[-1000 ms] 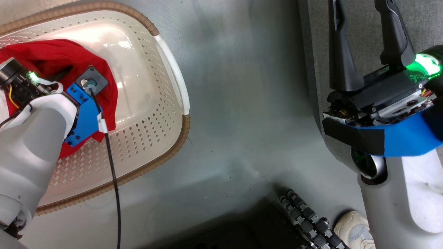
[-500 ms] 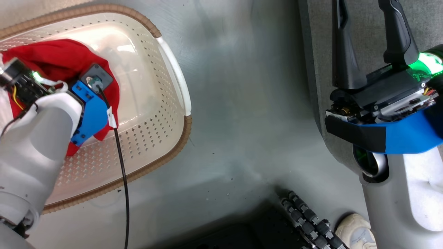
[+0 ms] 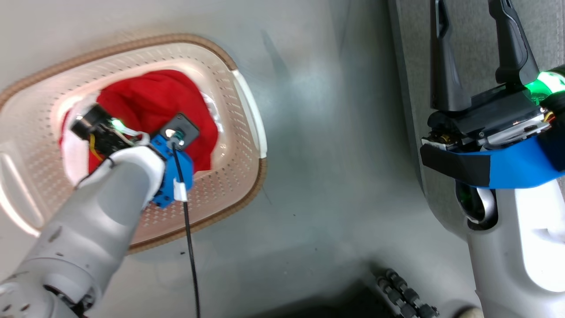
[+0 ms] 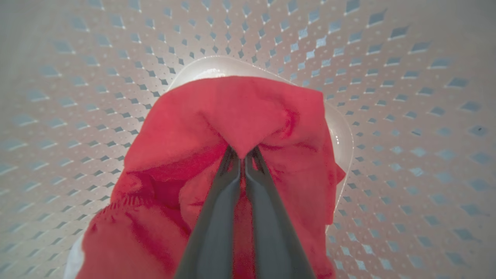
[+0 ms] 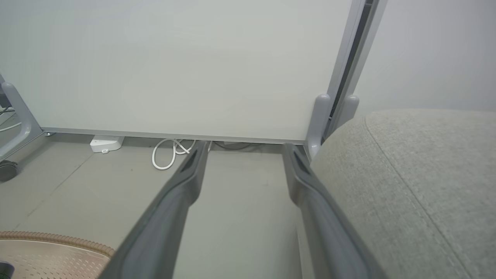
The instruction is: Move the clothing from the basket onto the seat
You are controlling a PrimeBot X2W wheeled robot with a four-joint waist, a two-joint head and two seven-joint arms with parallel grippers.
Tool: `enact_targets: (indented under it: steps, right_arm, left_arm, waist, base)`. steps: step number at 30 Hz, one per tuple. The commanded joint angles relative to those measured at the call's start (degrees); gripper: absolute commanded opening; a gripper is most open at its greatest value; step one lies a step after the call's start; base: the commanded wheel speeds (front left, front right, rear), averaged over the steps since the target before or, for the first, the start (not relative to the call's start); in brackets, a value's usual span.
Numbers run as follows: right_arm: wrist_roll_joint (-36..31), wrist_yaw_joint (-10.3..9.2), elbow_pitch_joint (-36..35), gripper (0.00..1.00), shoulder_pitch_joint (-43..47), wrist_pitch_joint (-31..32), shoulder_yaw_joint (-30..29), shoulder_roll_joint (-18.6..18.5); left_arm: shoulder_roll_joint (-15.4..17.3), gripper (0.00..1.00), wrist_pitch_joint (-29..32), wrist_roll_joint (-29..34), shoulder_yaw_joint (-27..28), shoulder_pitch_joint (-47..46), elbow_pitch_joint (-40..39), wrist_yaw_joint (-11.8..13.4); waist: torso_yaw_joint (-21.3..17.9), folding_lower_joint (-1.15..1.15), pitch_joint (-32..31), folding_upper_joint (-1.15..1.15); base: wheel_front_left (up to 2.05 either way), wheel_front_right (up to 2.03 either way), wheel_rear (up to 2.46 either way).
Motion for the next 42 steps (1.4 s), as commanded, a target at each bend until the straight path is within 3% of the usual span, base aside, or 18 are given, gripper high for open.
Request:
enact_targets:
  steps: [1, 11, 29, 42]
  right_arm:
    - [-0.67, 0.01, 0.56, 1.00, 0.90, -0.22, -0.52, 0.06]
    - [-2.41, 0.01, 3.55, 1.00, 4.40, -0.21, -2.69, -0.24]
    - [-1.41, 0.01, 7.46, 1.00, 12.67, -0.21, -4.31, -1.27]
    - [-0.89, 0.01, 9.25, 1.00, 19.39, -0.21, -4.74, -1.78]
  left_arm:
    - [-1.18, 0.00, -2.06, -1.16, 0.30, 0.96, -0.68, 0.10]
    - [-4.96, 0.00, -7.28, -6.01, 2.78, 3.75, -4.53, 0.10]
    - [-1.07, 0.00, -7.49, -3.95, 17.40, 13.83, -28.50, 4.35]
    - [-3.77, 0.00, -7.50, -0.14, 25.90, 19.08, -38.24, 4.30]
  waist:
    - [2.23, -0.01, -3.14, 0.00]
    - [6.62, -0.01, -13.02, 0.00]
    - [9.61, -0.01, -29.34, 0.00]
    - [10.72, -0.01, -39.66, 0.00]
  base:
    - [0.00, 0.00, 0.00]
    - [0.00, 0.00, 0.00]
    - [0.00, 0.00, 0.00]
    - [0.00, 0.00, 0.00]
